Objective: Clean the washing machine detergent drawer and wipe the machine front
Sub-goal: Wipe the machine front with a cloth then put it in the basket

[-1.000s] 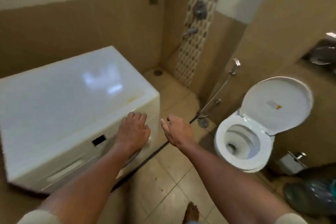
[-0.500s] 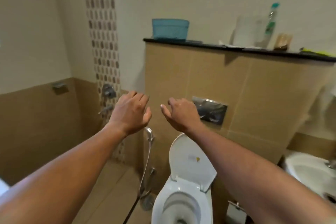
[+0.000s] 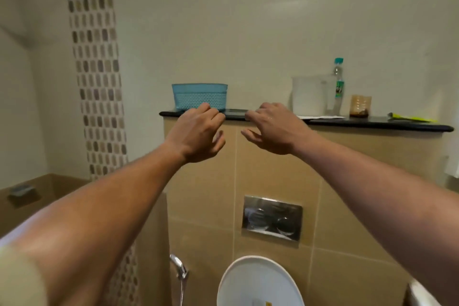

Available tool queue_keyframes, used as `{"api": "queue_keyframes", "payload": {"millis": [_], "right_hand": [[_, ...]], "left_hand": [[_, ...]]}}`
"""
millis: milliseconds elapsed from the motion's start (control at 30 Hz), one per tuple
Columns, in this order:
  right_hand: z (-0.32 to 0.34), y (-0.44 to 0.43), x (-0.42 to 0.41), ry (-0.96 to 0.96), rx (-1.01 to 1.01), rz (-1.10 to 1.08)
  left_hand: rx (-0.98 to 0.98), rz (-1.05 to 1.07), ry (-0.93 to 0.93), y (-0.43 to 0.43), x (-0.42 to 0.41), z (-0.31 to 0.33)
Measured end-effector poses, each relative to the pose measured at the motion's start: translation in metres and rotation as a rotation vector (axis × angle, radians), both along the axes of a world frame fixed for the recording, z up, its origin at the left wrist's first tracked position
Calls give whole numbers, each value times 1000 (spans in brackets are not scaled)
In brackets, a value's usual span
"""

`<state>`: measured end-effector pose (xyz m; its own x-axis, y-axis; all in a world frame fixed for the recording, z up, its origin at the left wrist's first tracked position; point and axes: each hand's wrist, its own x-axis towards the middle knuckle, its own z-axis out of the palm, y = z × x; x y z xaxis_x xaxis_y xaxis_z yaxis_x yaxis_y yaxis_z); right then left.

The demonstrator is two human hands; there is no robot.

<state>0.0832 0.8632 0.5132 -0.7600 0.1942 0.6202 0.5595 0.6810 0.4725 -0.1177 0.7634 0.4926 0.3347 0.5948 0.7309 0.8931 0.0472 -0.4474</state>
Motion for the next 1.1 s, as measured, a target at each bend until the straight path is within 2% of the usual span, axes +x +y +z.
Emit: {"api": "queue_keyframes", "payload": {"millis": [300, 500, 567, 633, 733, 833, 967, 1100], "right_hand": [[68, 118, -81, -11, 105, -152], [90, 177, -152, -18, 74, -178], [90, 191, -171, 28, 7, -188], [88, 206, -191, 153, -175, -196], [84, 220, -216, 380, -557, -171], [78, 225, -236, 466, -814, -111], [67, 225, -249, 527, -930, -32], [64, 214, -252, 579, -899, 20]], "left_hand": [[29, 7, 49, 113, -138, 65], [50, 34, -76, 187, -221, 86], [44, 50, -166, 206, -239, 84], [50, 57, -307, 225, -256, 81], [35, 36, -674, 245, -271, 74], [-15, -20, -1003, 259, -280, 70], [-52, -132, -1257, 262, -281, 67], [41, -152, -1321, 245, -272, 67]]}}
